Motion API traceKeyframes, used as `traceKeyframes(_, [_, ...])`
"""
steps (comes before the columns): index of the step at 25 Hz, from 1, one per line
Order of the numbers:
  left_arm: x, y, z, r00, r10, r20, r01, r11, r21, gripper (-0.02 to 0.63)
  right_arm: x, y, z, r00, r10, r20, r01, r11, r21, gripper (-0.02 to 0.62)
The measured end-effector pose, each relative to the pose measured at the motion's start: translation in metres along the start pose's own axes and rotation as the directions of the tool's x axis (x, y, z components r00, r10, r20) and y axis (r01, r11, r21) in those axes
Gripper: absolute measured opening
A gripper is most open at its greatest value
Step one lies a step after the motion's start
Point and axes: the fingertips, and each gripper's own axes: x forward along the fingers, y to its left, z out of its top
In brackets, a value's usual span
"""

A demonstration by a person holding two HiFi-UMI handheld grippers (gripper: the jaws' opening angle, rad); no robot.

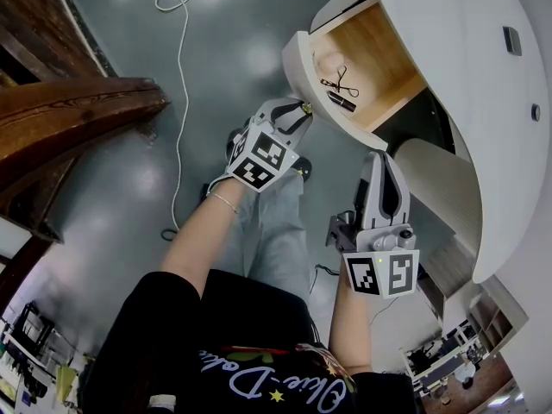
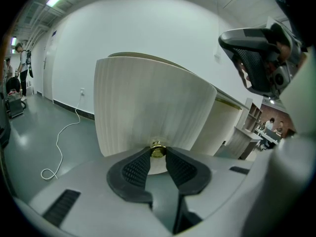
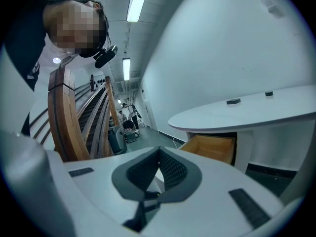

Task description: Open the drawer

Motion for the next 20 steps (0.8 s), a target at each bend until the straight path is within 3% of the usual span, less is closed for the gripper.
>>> traceKeyframes(20, [-0.008, -0.001, -0.002, 1.000, -0.012, 0.002, 0.012, 1.000, -0.002, 0.097, 0.011, 0.005, 0.002, 1.000, 0.011, -0.023, -0.011, 1.000, -0.011, -0.003])
